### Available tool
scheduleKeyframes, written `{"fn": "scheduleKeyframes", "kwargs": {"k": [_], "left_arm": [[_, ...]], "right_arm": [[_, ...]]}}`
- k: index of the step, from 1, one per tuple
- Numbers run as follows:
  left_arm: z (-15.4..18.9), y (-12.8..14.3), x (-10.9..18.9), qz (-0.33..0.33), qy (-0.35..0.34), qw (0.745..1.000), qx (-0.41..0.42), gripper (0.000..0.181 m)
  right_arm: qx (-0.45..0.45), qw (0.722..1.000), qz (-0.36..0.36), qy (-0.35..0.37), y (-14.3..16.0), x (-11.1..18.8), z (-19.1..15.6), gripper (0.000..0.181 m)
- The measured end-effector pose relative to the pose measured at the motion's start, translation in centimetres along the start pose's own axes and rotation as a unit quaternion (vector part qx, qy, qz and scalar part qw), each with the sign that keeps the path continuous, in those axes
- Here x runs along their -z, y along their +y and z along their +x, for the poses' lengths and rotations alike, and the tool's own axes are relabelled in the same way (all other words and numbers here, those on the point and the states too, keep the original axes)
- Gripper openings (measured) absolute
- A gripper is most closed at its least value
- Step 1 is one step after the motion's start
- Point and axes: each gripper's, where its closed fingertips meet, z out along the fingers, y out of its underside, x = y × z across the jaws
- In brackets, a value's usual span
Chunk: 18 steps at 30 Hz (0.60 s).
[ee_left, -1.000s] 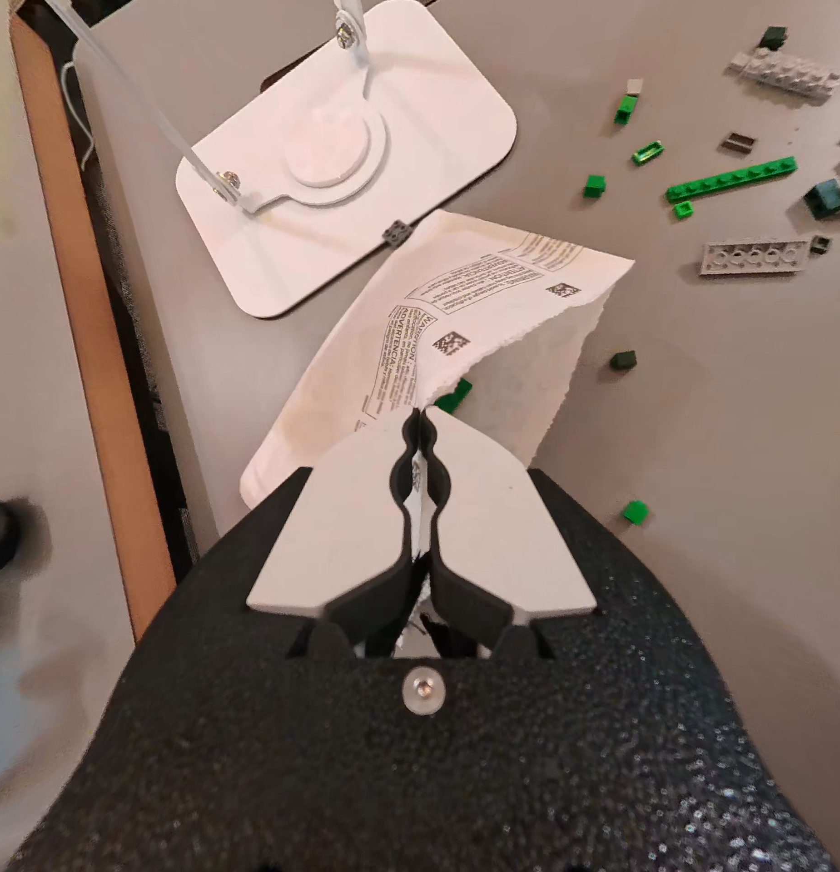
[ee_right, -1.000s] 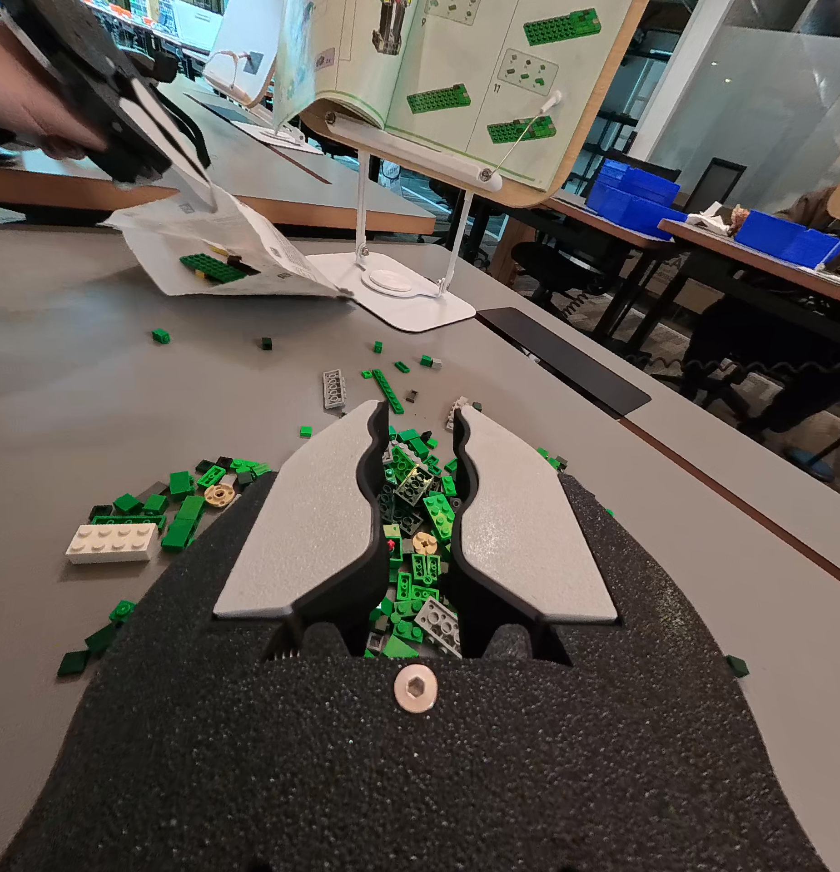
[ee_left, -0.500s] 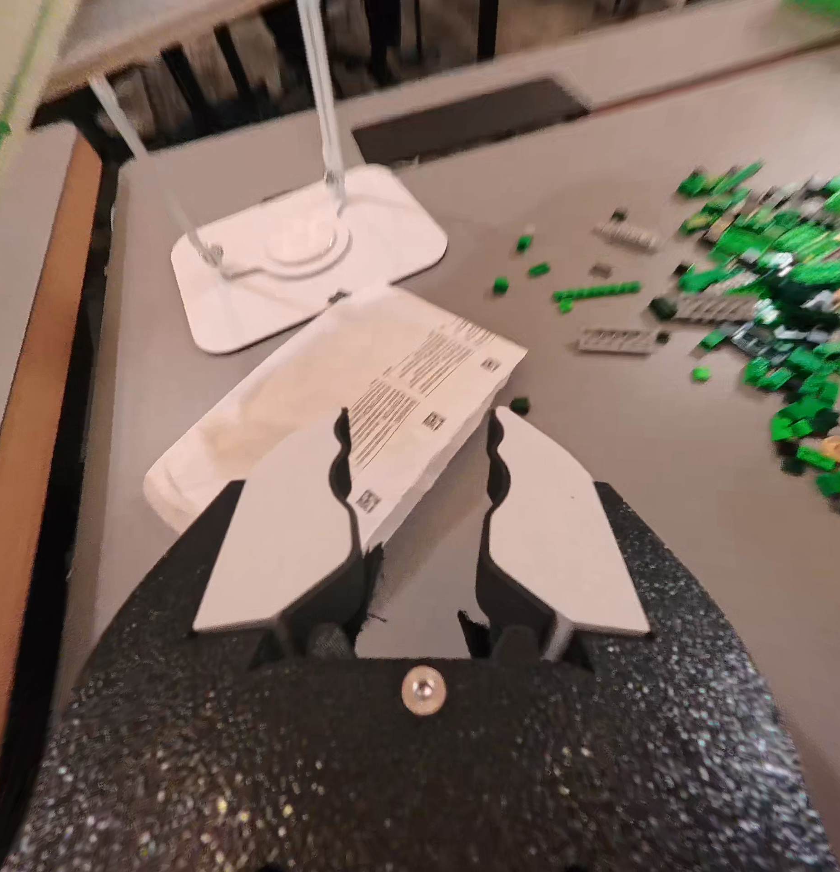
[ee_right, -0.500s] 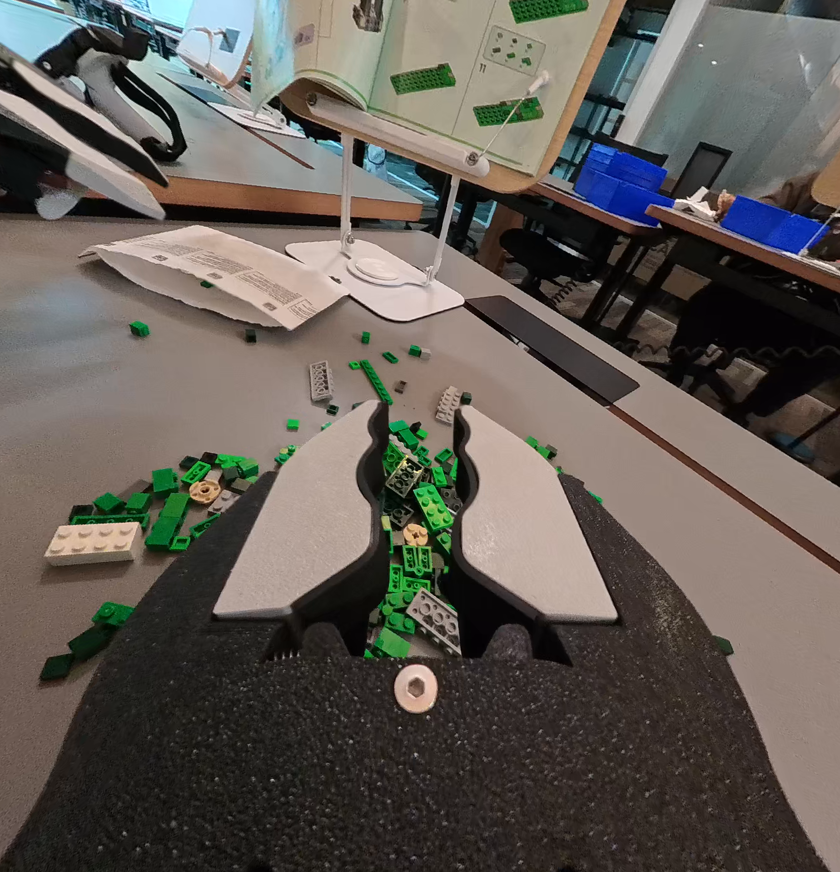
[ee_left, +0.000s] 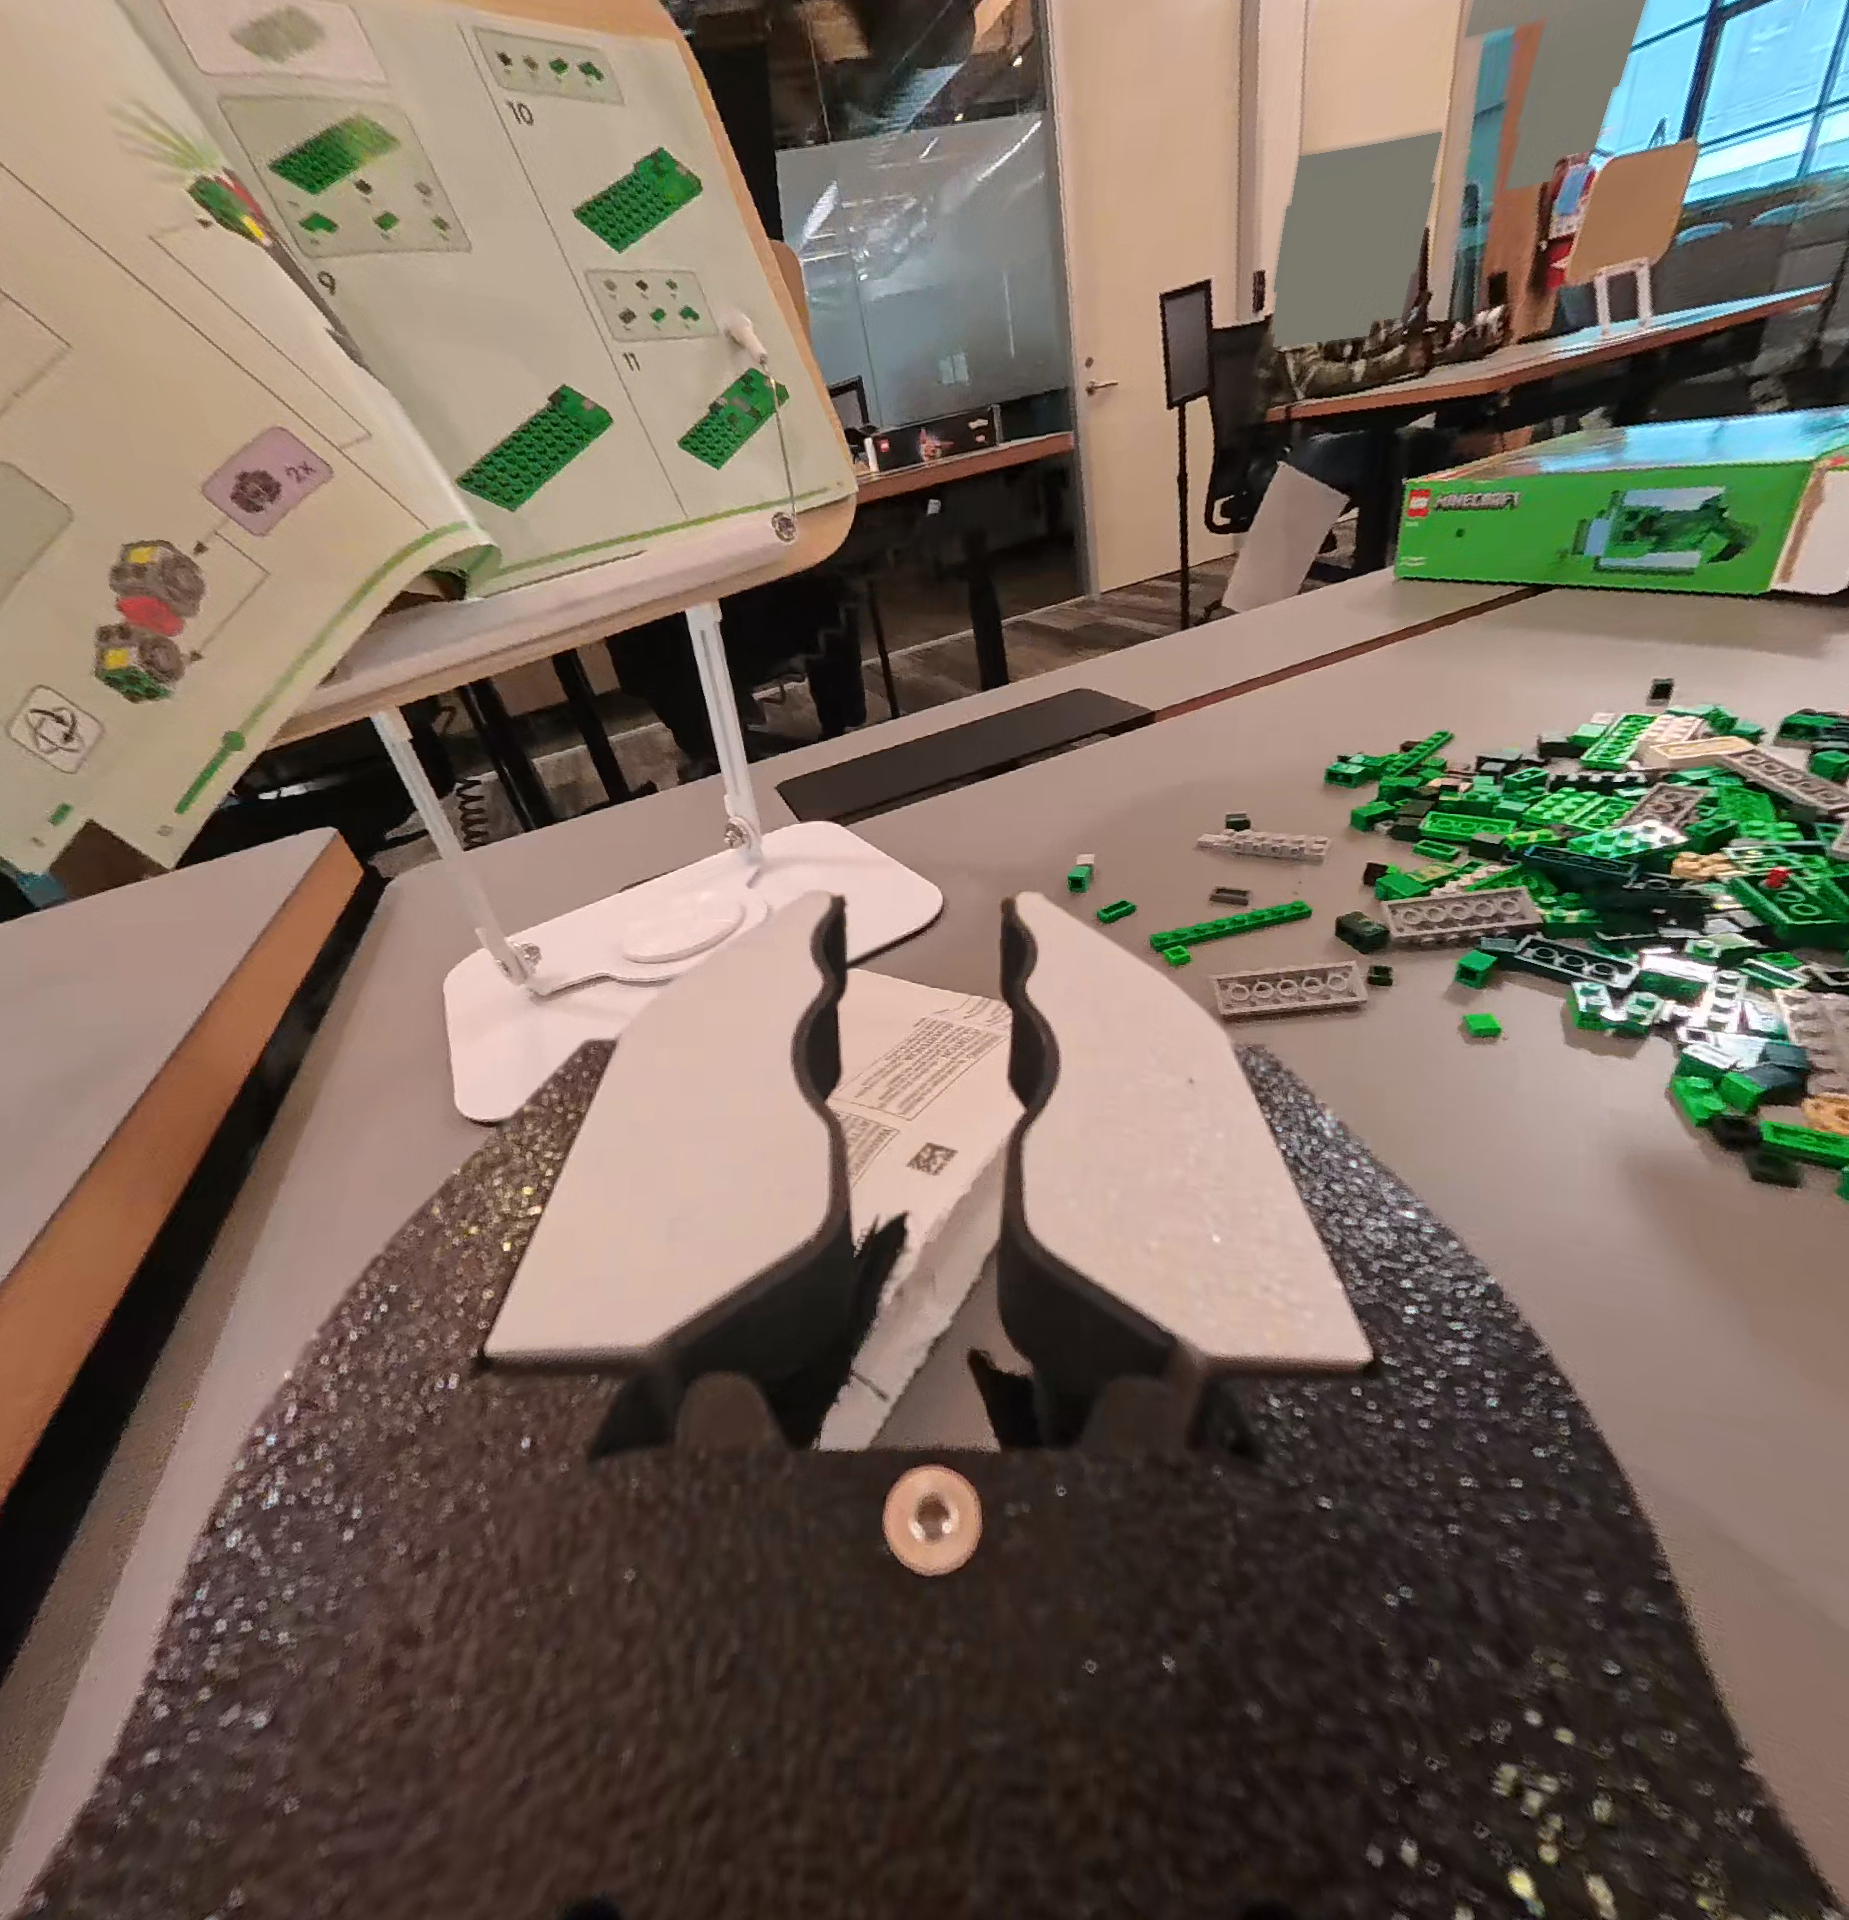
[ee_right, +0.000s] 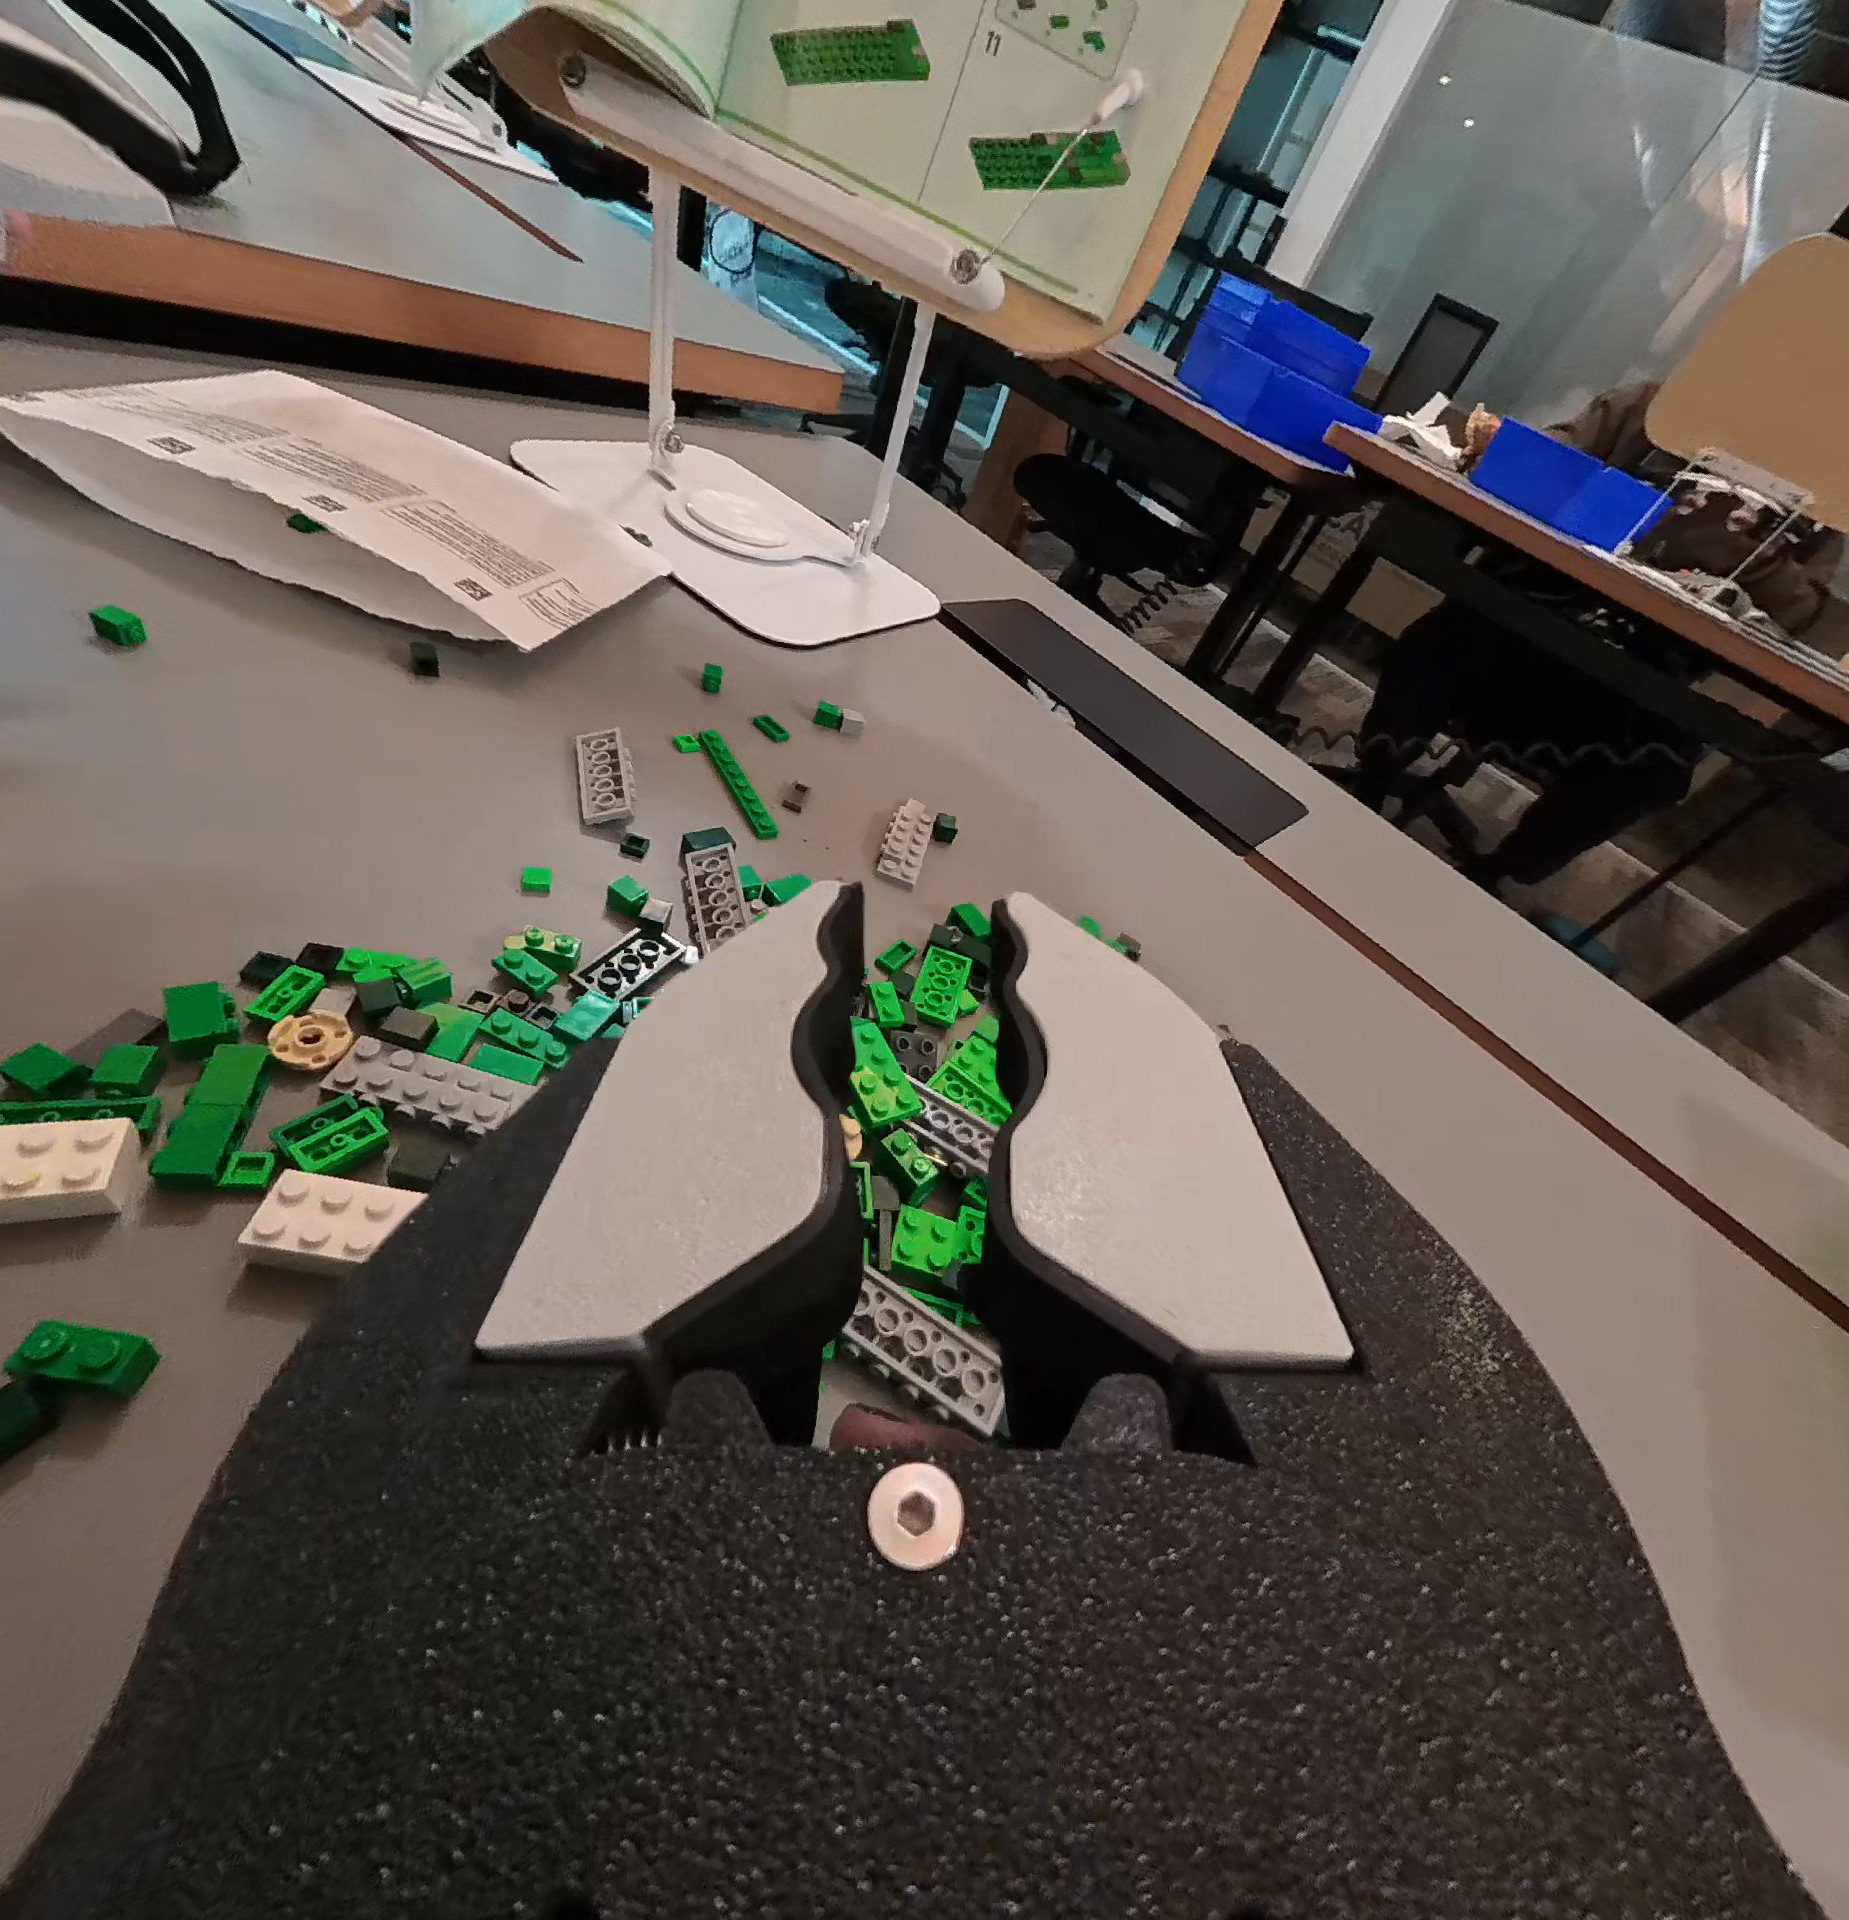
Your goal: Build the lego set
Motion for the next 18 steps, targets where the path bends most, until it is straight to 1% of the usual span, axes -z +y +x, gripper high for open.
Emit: {"fn": "scheduleKeyframes", "kwargs": {"k": [4,7,9,12,15,18], "left_arm": [[0.5,-0.2,0.0,-0.003,0.002,1.000,-0.022,0.028],[1.0,0.3,-0.2,-0.032,-0.018,0.994,-0.098,0.026],[1.9,0.8,-0.5,-0.047,-0.005,0.991,-0.126,0.024],[2.7,1.3,-0.8,-0.057,0.018,0.992,-0.114,0.024],[2.0,2.0,-0.7,-0.076,0.031,0.993,-0.079,0.032],[1.5,2.4,0.0,-0.094,0.062,0.992,-0.047,0.035]], "right_arm": [[-0.001,1.000,-0.009,0.001,0.4,-0.1,0.0,0.022],[-0.006,1.000,-0.007,0.000,0.3,-0.1,0.0,0.022],[-0.010,1.000,-0.007,-0.003,0.4,-0.2,-0.1,0.022],[-0.018,1.000,0.007,-0.015,0.0,-0.1,-0.4,0.023],[-0.046,0.997,0.054,-0.032,-1.7,0.5,-0.7,0.029],[-0.055,0.996,0.059,-0.032,-1.8,0.7,-0.4,0.030]]}}
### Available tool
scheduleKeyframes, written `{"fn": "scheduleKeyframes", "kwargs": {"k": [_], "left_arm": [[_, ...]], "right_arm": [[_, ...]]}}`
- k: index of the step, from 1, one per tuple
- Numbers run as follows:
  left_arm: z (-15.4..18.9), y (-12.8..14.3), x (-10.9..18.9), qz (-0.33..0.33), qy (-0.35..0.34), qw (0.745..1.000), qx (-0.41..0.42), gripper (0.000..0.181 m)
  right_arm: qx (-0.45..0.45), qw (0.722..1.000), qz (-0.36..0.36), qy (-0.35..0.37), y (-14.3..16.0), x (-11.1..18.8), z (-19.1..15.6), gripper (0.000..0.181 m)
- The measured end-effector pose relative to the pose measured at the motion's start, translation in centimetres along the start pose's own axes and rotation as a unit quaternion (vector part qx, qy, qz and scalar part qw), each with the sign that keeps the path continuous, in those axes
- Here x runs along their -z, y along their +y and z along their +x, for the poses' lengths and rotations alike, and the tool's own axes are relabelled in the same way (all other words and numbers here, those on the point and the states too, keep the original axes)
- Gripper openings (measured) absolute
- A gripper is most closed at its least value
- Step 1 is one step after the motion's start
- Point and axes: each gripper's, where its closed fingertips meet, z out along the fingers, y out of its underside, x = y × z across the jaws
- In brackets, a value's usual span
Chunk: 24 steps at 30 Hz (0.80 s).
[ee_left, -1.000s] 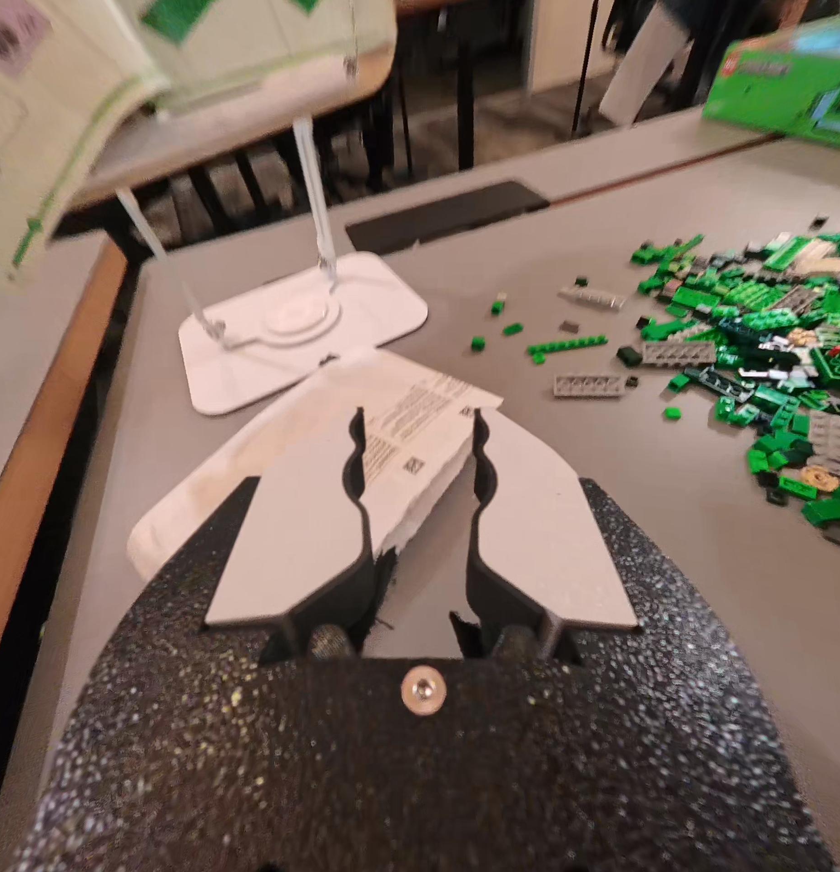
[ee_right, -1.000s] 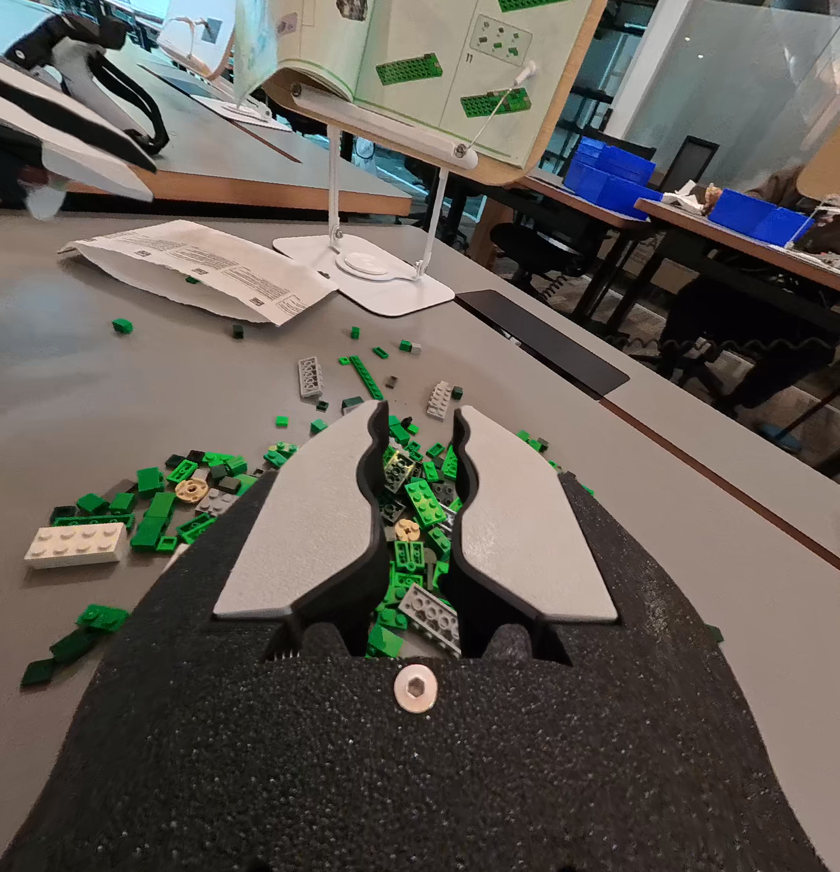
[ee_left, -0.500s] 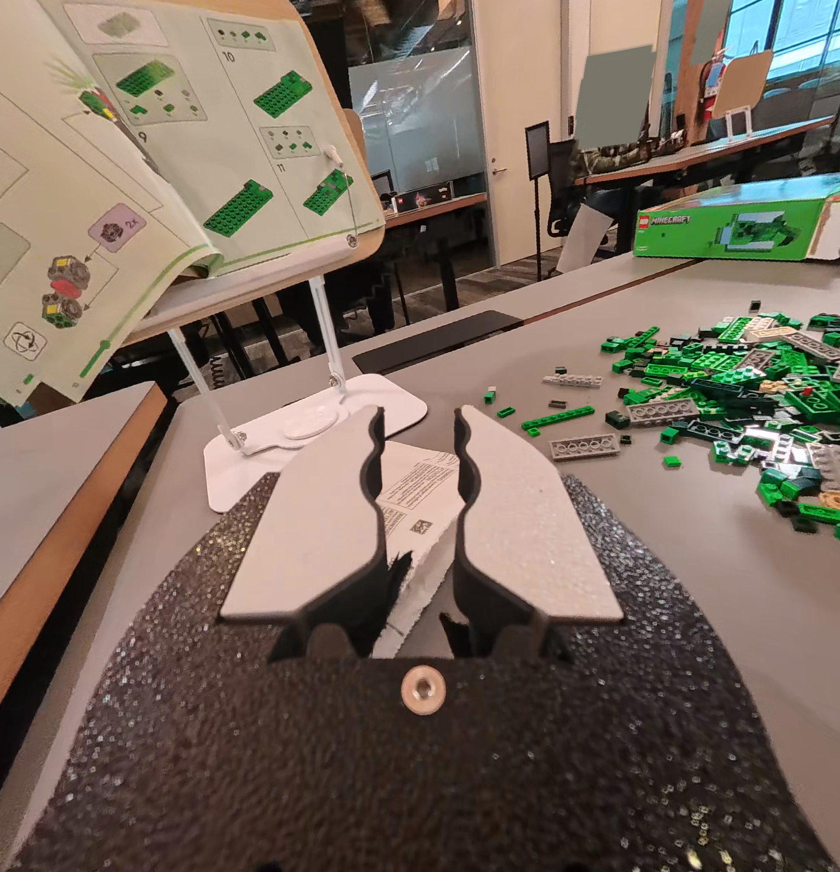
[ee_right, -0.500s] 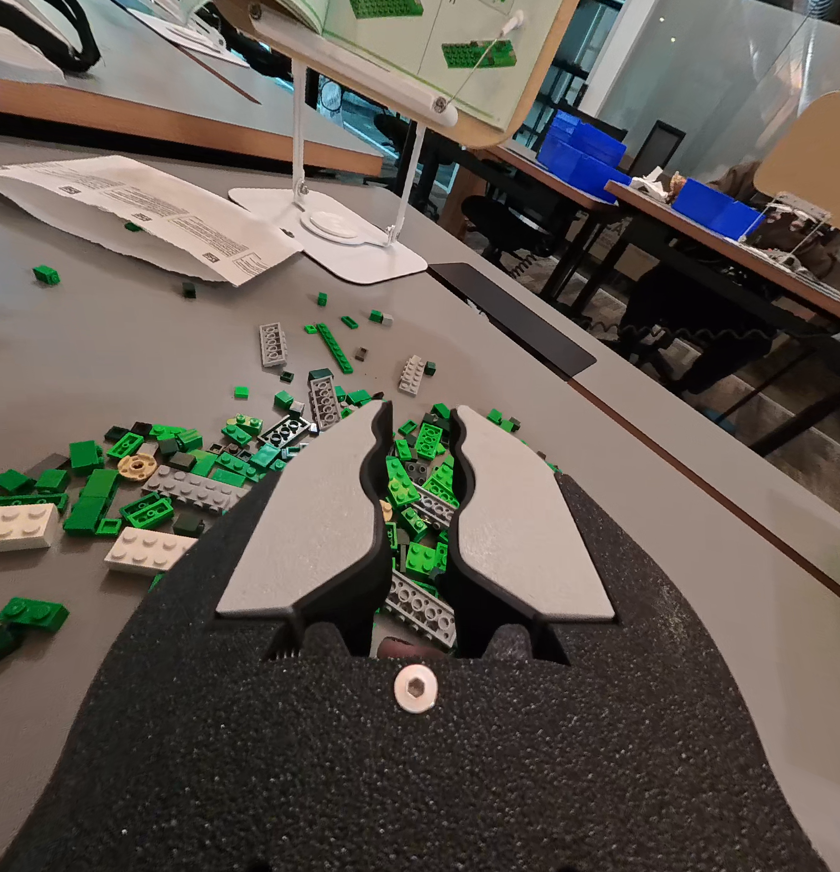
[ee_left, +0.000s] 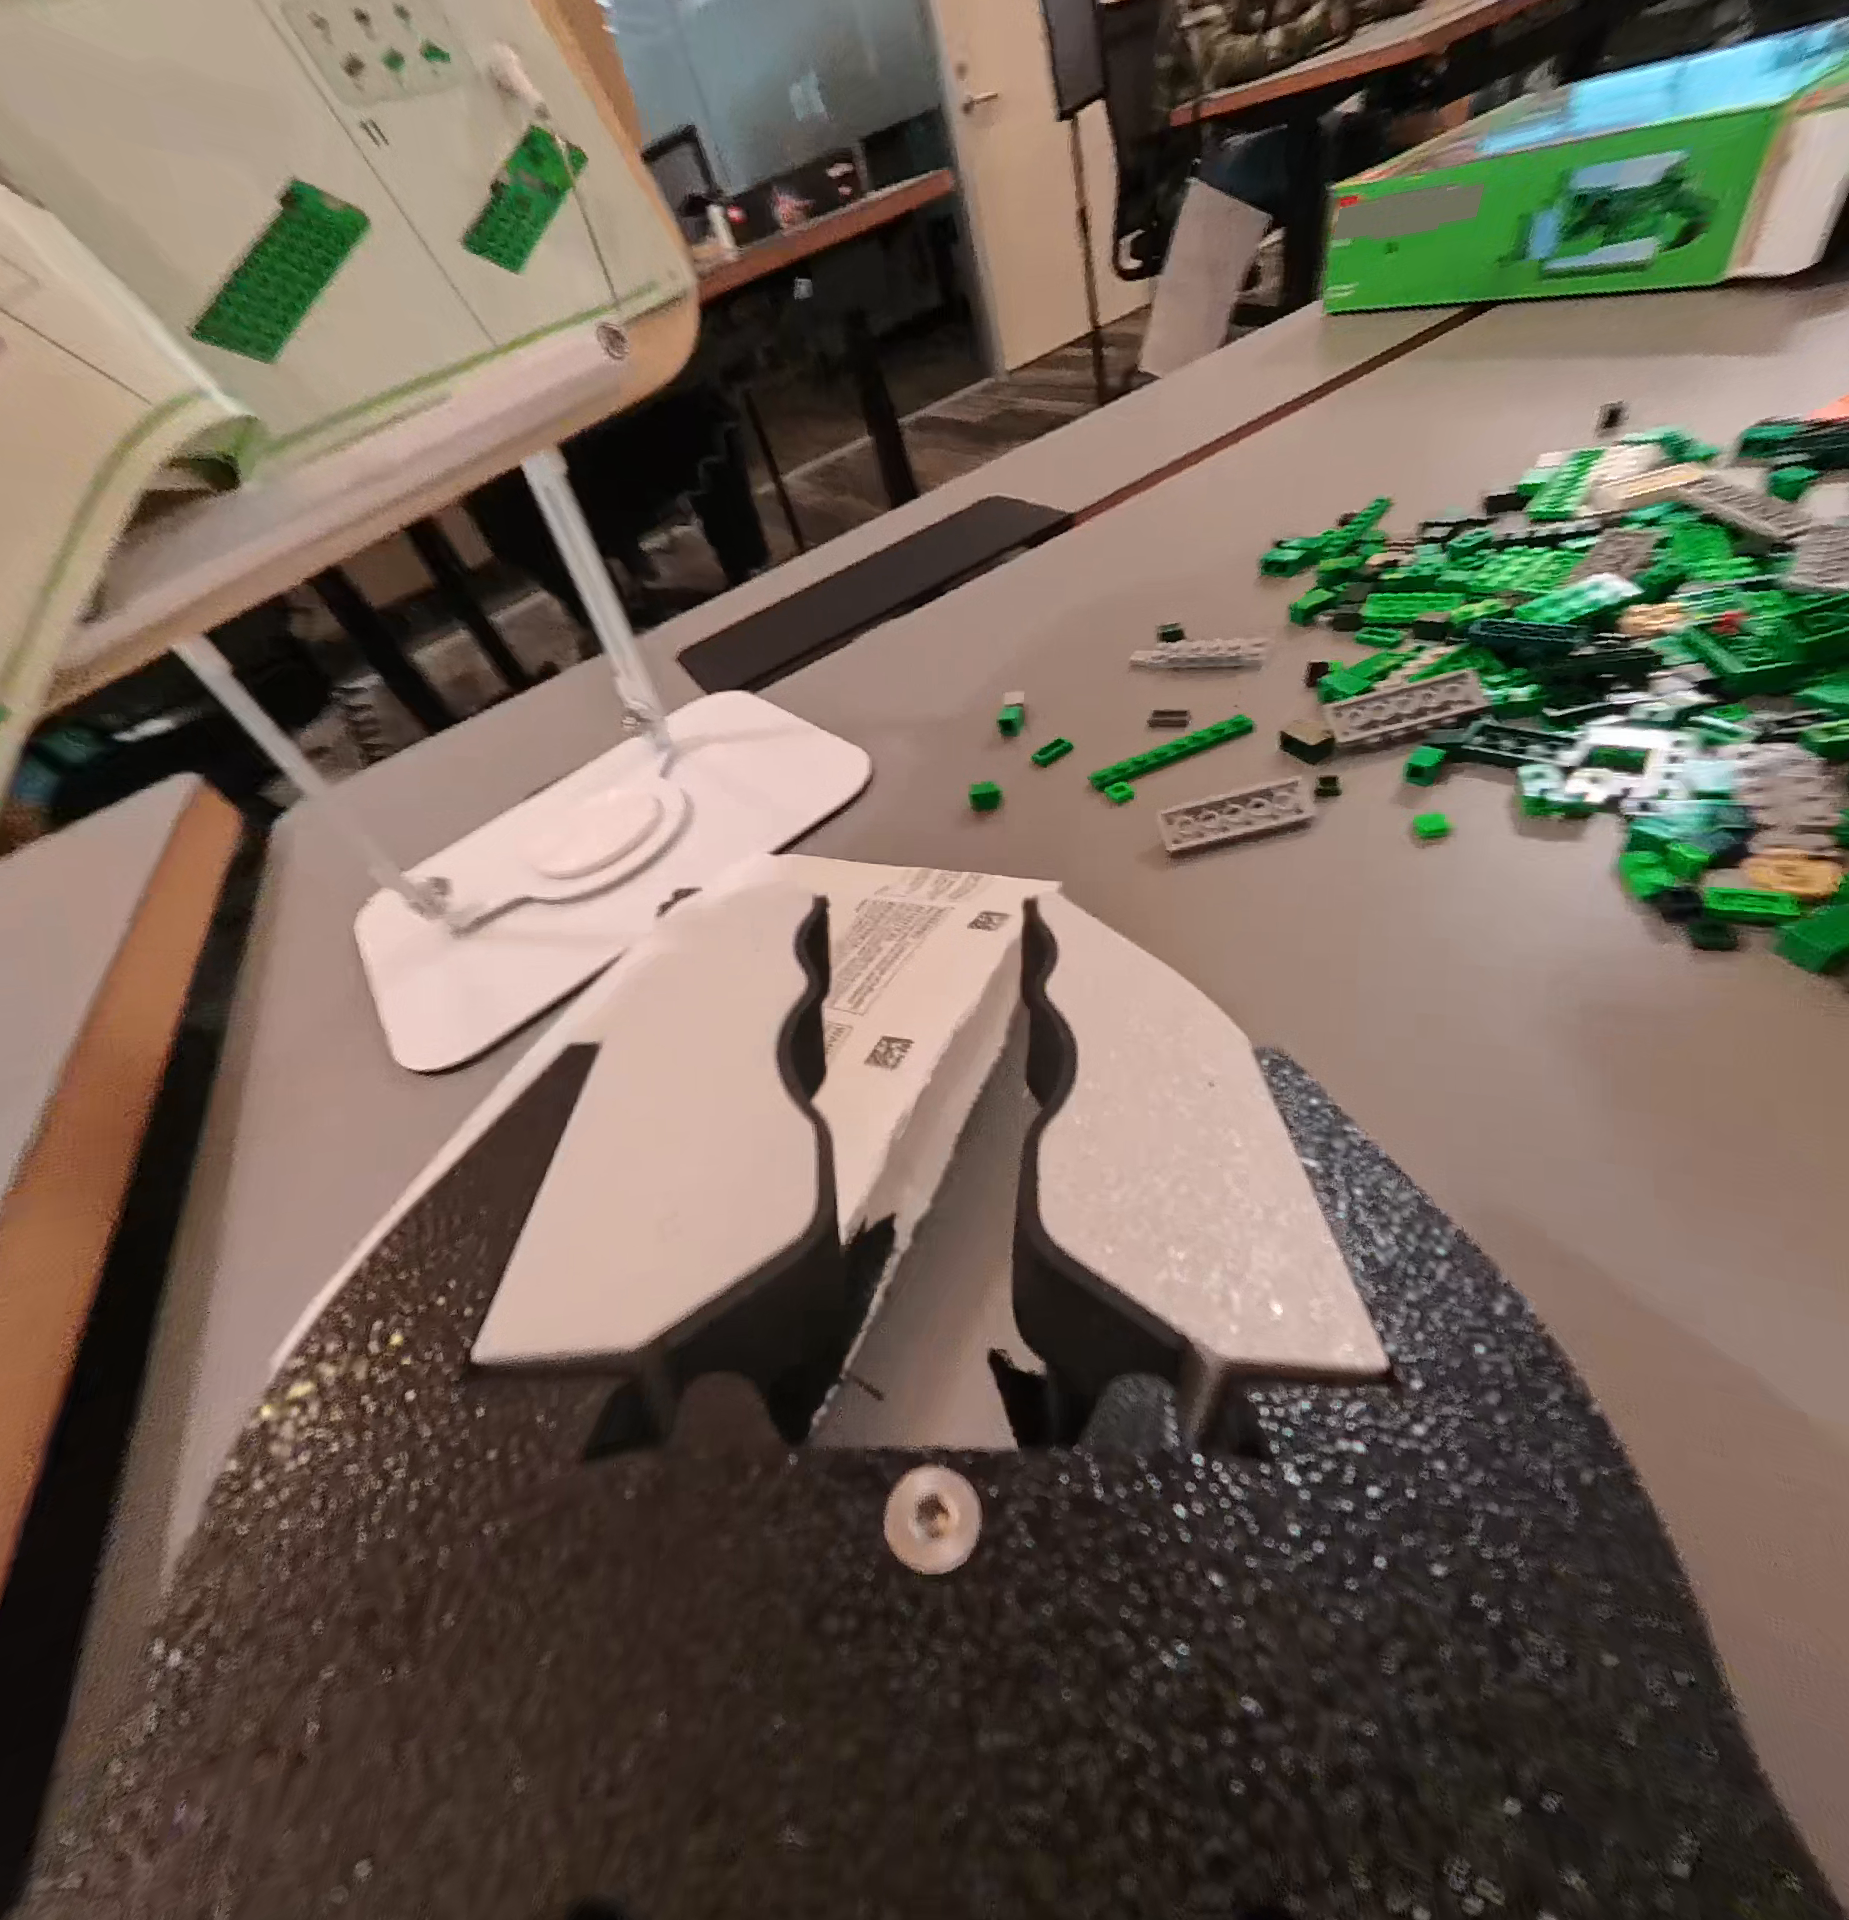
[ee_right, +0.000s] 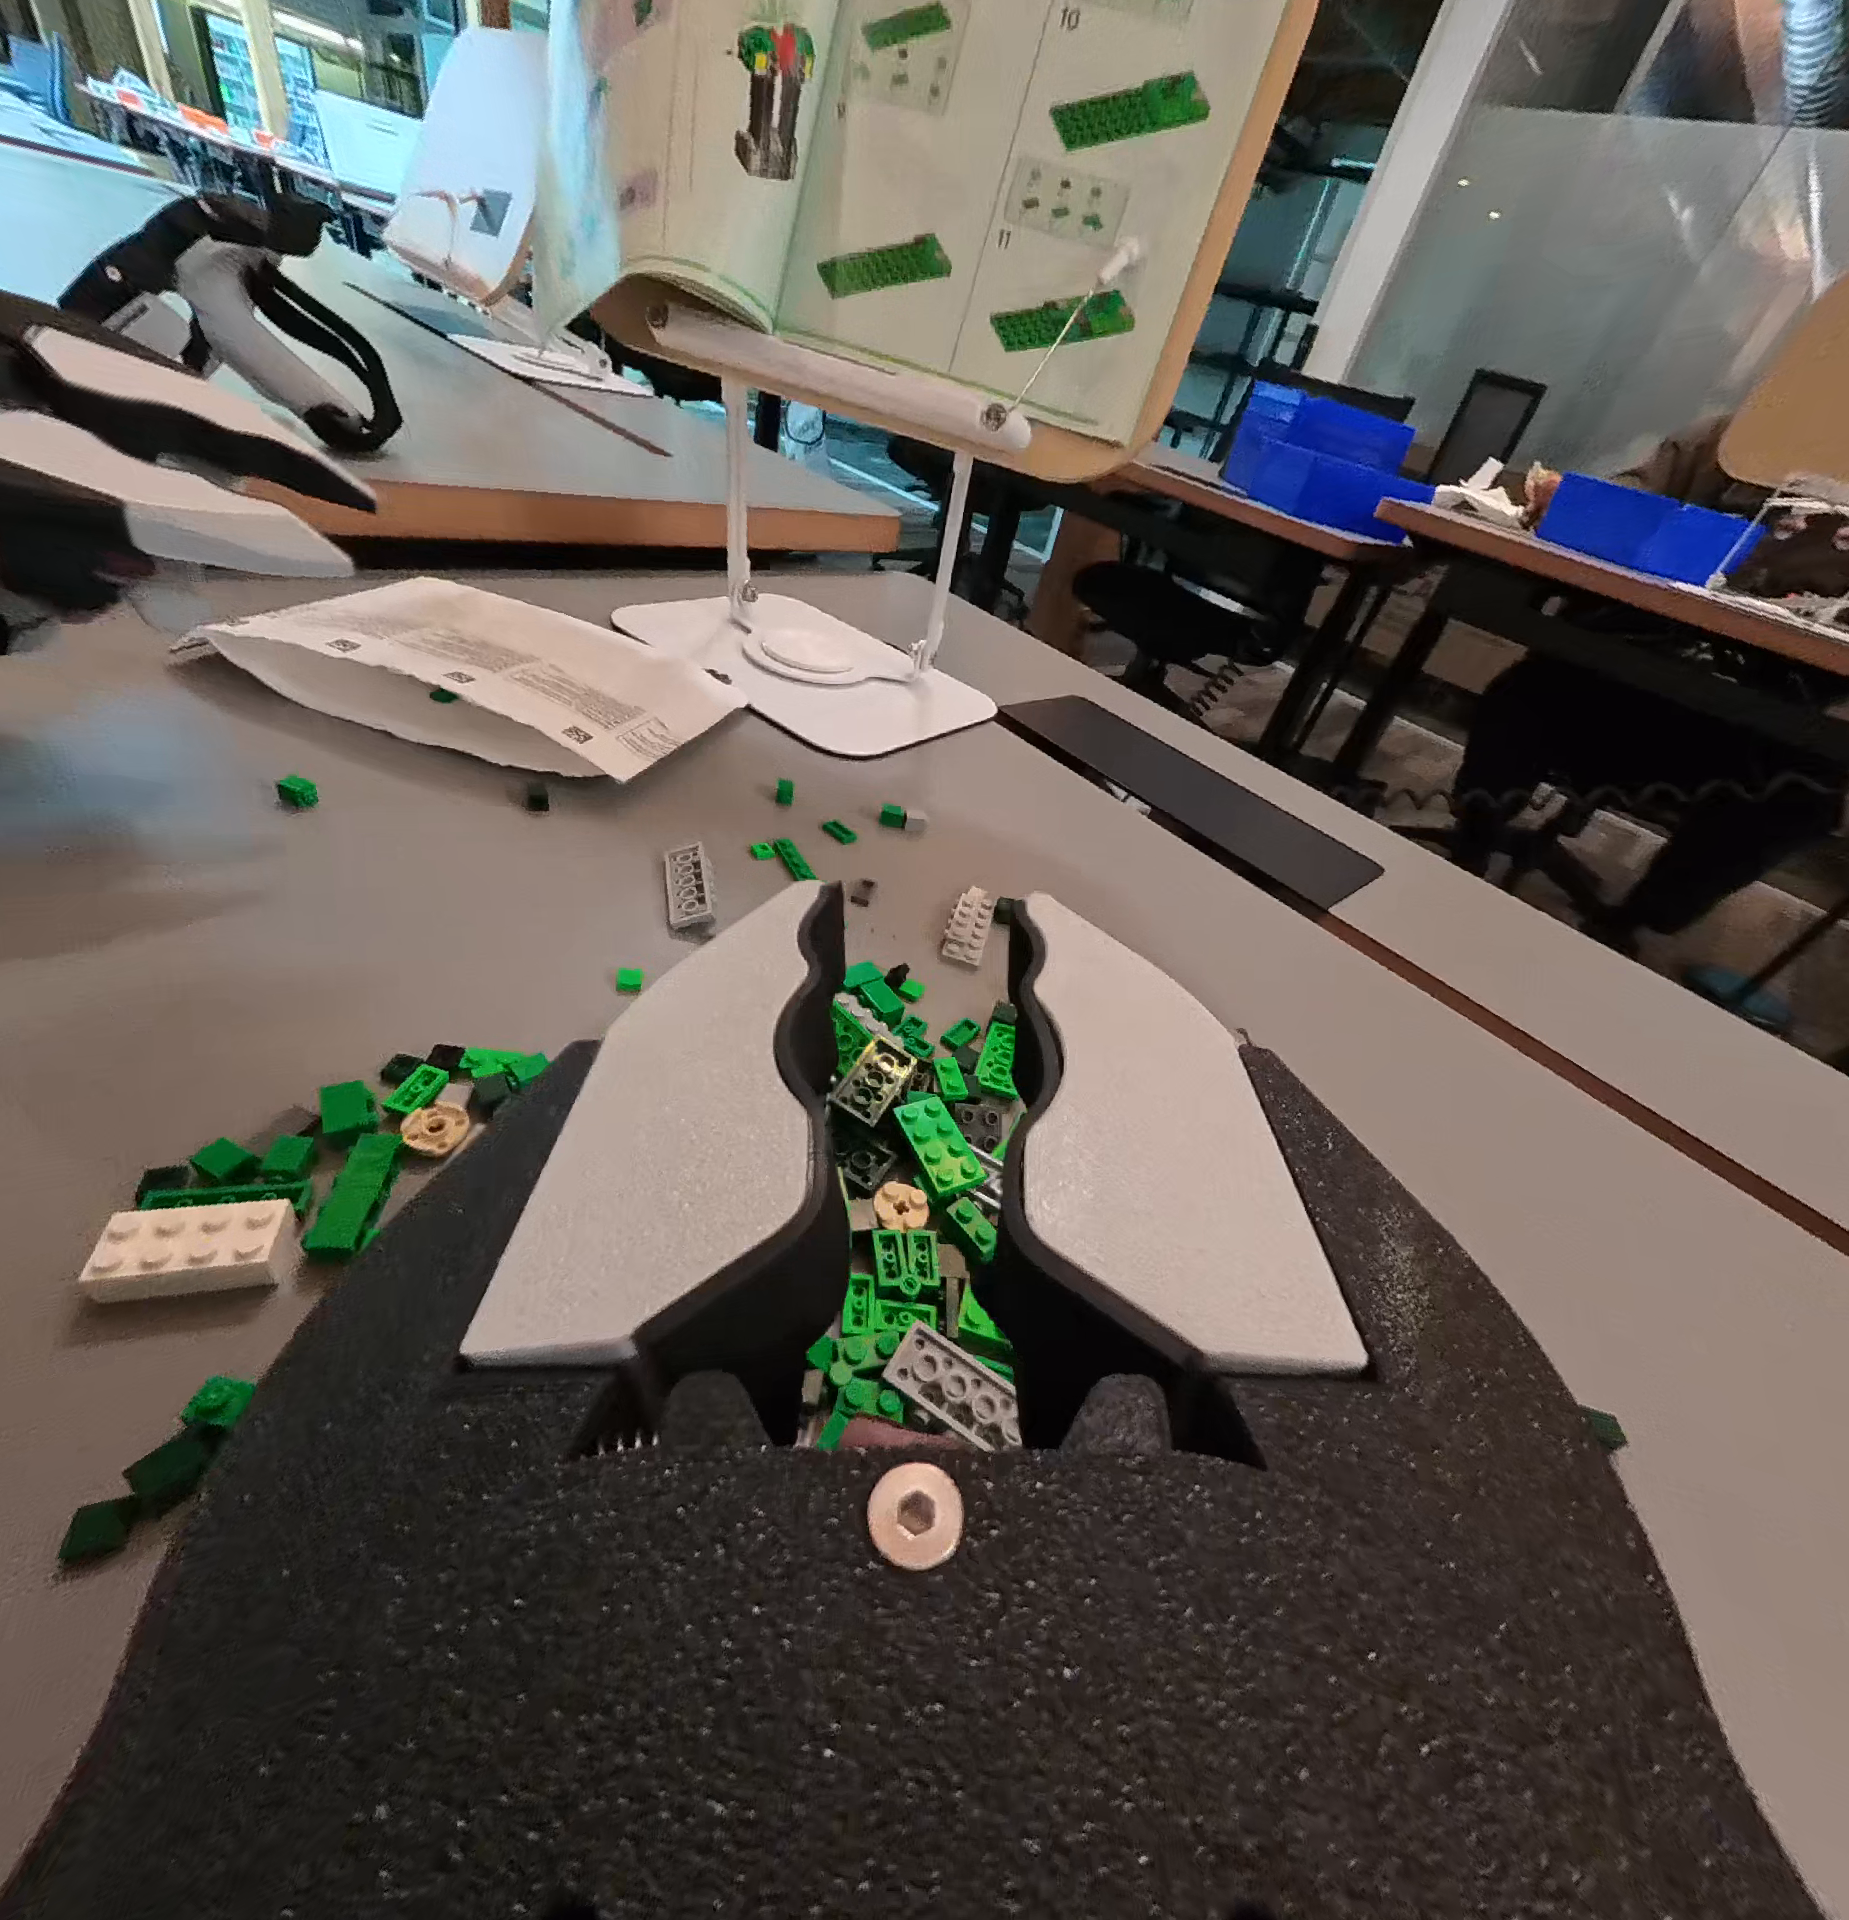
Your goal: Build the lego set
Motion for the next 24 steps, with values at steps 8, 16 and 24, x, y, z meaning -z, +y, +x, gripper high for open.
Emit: {"fn": "scheduleKeyframes", "kwargs": {"k": [8,16,24], "left_arm": [[3.4,-0.4,-0.1,0.015,0.113,0.993,0.038,0.029],[8.2,0.6,-1.8,-0.016,0.173,0.985,-0.022,0.028],[7.2,2.8,-1.4,-0.092,0.177,0.979,-0.040,0.028]], "right_arm": [[0.036,0.999,-0.041,0.001,1.4,-0.6,-0.5,0.029],[0.022,0.999,-0.044,0.022,1.5,-0.4,0.4,0.026],[0.018,0.998,-0.050,0.023,1.7,-0.4,0.5,0.026]]}}
